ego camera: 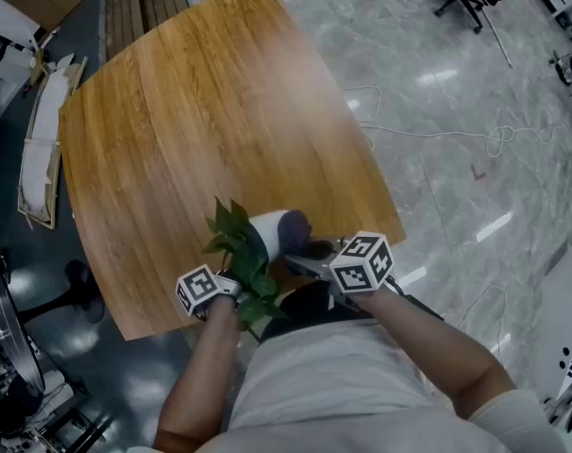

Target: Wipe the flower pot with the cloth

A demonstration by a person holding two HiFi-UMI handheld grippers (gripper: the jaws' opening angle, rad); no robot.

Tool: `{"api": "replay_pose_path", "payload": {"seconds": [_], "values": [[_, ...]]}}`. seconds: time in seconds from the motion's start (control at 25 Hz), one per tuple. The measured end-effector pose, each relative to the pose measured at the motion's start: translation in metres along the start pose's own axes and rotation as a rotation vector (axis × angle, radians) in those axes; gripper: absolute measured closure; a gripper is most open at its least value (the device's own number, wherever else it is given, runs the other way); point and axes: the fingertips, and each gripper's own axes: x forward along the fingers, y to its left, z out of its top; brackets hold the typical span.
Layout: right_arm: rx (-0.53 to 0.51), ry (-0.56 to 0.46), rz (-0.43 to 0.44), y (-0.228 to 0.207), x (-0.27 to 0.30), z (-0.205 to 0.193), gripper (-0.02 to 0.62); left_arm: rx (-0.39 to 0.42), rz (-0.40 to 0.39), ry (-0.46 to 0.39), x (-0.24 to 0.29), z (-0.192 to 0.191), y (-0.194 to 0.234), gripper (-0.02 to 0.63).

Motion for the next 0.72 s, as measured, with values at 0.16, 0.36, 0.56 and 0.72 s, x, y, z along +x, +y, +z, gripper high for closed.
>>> {"api": "replay_pose_path", "payload": {"seconds": [0.16, 0.36, 0.56, 0.72], "values": [[-0.056, 0.013, 0.098, 0.039, 0.015, 0.003, 0.523, 0.026, 0.014, 0.008, 0.003, 0.0, -0.002, 0.595], [-0.005, 0.021, 0.03, -0.002, -0.001, -0.011, 0.523, 0.176, 0.011, 0.059, -0.006, 0.002, -0.009, 0.595], [0.039, 0.019, -0.021, -0.026, -0.011, -0.007, 0.523, 0.459, 0.051, 0.101, -0.01, 0.009, -0.021, 0.595], [-0.018, -0.013, 0.078, 0.017, -0.016, 0.011, 0.525, 0.708, 0.068, 0.12, -0.01, 0.013, -0.035, 0.595]]}}
